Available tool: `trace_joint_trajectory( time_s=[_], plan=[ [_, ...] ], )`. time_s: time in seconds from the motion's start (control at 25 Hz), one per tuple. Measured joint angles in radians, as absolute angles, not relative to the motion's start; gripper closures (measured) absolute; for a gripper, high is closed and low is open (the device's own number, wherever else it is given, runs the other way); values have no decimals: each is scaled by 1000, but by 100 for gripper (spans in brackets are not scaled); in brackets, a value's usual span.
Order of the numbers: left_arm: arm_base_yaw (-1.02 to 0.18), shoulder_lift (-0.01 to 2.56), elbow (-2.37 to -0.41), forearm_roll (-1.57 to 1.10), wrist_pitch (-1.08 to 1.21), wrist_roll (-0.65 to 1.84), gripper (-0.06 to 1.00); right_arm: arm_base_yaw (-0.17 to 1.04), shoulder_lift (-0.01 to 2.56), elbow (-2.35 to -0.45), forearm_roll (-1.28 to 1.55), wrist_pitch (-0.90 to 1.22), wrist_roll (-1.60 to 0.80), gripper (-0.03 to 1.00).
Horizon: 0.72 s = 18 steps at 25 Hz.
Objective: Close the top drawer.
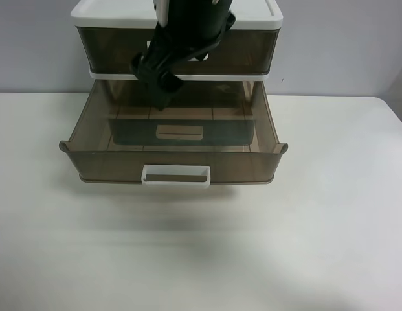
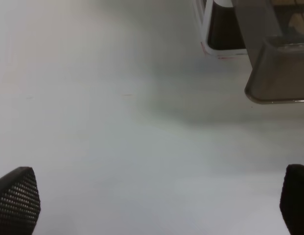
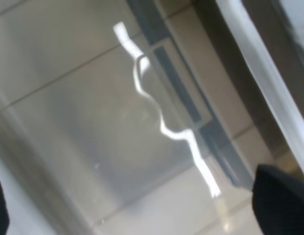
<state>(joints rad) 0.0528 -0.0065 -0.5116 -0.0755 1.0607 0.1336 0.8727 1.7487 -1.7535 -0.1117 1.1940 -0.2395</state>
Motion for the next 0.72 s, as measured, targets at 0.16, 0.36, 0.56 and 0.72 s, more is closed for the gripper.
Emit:
trace_joint_trajectory(
  time_s=[0.16,0.36,0.56,0.72],
  plan=[
    [53,-7,-512,-76,1061,134,-5,889,1616,-1742,-95,1211,-221,1],
    [53,-7,-512,-76,1061,134,-5,889,1424,-1635,-82,1213,-185,1],
    [53,-7,-512,-76,1061,134,-5,889,1201,-1434,-82,1215,-172,1],
    [53,-7,-512,-76,1061,134,-5,889,1017,-1269,-82,1215,-172,1]
  ],
)
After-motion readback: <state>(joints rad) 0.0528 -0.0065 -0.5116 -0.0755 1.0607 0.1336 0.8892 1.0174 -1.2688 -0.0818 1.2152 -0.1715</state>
